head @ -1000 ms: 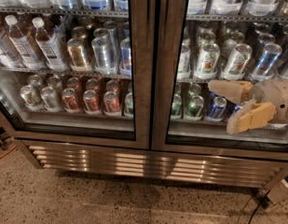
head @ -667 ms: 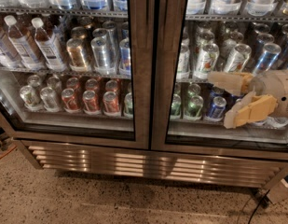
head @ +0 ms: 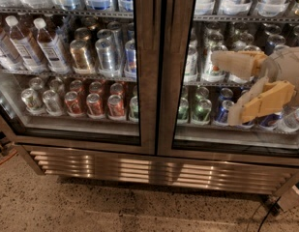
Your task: Open left fridge door
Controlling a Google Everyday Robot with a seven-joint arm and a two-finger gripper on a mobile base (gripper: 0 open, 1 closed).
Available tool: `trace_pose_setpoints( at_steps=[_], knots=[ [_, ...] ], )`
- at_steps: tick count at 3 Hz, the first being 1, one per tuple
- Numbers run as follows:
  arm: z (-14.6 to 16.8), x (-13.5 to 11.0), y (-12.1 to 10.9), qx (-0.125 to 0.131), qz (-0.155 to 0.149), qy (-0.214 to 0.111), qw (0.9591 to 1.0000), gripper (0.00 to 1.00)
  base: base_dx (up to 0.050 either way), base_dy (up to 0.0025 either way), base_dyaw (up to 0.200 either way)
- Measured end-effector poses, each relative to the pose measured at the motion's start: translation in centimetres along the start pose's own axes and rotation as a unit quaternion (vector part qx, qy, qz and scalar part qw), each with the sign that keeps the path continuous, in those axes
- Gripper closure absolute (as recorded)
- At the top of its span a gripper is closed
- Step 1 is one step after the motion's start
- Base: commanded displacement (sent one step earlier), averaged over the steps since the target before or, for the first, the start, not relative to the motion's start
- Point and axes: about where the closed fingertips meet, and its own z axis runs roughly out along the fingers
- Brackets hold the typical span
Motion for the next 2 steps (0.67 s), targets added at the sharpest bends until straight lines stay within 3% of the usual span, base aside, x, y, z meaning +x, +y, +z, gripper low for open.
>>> trace_pose_setpoints(
  at_steps=[1, 2],
  knots=[
    [-0.07, -0.51, 0.52, -0.039, -0.022, -0.044, 0.9980, 0.00, 0.000, 0.00000, 0.000],
    [-0.07, -0.51, 0.51, -0.039, -0.022, -0.044, 0.9980, 0.00, 0.000, 0.00000, 0.000]
  ],
)
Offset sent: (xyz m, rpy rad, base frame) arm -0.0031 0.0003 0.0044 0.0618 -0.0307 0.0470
